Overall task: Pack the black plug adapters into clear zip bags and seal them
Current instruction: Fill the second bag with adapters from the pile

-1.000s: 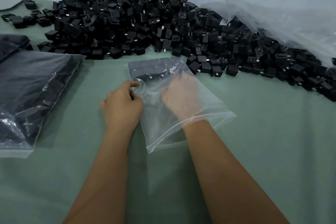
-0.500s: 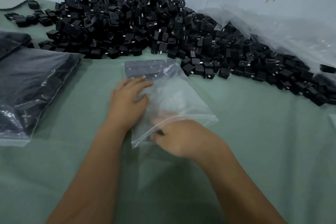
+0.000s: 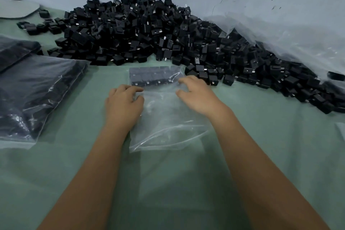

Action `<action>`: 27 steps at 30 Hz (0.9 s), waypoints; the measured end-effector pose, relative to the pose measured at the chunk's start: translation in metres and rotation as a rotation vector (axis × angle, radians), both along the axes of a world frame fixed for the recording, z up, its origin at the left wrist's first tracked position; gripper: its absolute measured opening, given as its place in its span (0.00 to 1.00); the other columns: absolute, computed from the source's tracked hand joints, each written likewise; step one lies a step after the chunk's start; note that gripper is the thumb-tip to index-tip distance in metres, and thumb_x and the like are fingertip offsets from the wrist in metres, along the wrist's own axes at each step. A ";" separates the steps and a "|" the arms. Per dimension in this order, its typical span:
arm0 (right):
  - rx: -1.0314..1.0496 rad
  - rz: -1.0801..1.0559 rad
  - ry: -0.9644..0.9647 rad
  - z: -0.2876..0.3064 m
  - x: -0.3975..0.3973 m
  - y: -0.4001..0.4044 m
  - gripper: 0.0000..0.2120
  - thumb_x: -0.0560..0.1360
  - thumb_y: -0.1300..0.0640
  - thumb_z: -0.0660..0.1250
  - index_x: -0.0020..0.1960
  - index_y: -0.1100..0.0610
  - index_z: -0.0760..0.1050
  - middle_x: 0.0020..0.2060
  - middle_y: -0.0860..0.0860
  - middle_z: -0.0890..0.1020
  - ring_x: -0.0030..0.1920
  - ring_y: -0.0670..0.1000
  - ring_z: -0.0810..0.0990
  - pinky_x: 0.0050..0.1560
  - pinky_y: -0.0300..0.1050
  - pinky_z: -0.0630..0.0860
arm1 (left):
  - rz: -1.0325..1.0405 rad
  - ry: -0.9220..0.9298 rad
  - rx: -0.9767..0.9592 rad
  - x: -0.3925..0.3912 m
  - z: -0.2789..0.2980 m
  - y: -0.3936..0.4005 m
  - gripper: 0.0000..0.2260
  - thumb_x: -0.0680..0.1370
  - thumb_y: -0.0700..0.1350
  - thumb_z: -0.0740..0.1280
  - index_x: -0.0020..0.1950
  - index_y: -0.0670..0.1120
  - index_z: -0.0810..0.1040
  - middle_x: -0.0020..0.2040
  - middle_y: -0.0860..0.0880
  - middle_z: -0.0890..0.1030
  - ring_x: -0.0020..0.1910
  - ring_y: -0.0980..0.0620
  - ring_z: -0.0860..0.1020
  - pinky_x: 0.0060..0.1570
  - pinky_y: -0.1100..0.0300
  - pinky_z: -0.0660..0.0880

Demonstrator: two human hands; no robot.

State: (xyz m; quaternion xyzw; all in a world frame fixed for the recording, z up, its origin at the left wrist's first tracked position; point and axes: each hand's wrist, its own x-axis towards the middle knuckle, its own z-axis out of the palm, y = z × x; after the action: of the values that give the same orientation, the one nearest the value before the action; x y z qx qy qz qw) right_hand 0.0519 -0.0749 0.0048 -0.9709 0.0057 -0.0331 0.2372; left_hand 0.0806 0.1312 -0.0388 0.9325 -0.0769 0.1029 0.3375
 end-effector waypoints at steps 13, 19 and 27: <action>-0.232 -0.246 -0.139 -0.028 0.083 -0.044 0.25 0.79 0.45 0.56 0.75 0.42 0.59 0.76 0.52 0.57 0.74 0.57 0.55 0.73 0.57 0.51 | -0.028 -0.021 0.153 0.031 -0.014 0.004 0.16 0.78 0.49 0.64 0.66 0.58 0.77 0.64 0.53 0.71 0.66 0.50 0.67 0.68 0.53 0.55; -0.277 -0.239 -0.330 -0.051 0.070 -0.056 0.22 0.76 0.50 0.61 0.70 0.46 0.67 0.69 0.50 0.69 0.69 0.54 0.64 0.70 0.51 0.54 | -0.036 -0.016 0.122 0.034 -0.016 0.006 0.15 0.78 0.49 0.64 0.64 0.59 0.78 0.64 0.55 0.71 0.66 0.51 0.67 0.69 0.53 0.54; -0.107 -0.339 -0.421 -0.054 0.015 -0.055 0.16 0.73 0.58 0.67 0.58 0.46 0.78 0.56 0.46 0.75 0.57 0.51 0.69 0.59 0.42 0.60 | -0.051 0.028 -0.417 0.016 -0.004 0.011 0.10 0.77 0.40 0.67 0.51 0.53 0.85 0.60 0.56 0.79 0.62 0.56 0.75 0.67 0.53 0.69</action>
State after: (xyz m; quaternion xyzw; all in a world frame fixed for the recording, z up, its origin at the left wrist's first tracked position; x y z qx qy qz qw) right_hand 0.0674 -0.1295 -0.0496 -0.9390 0.1167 -0.2737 0.1726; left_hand 0.0968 0.1417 -0.0430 0.8416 -0.0728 0.0953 0.5265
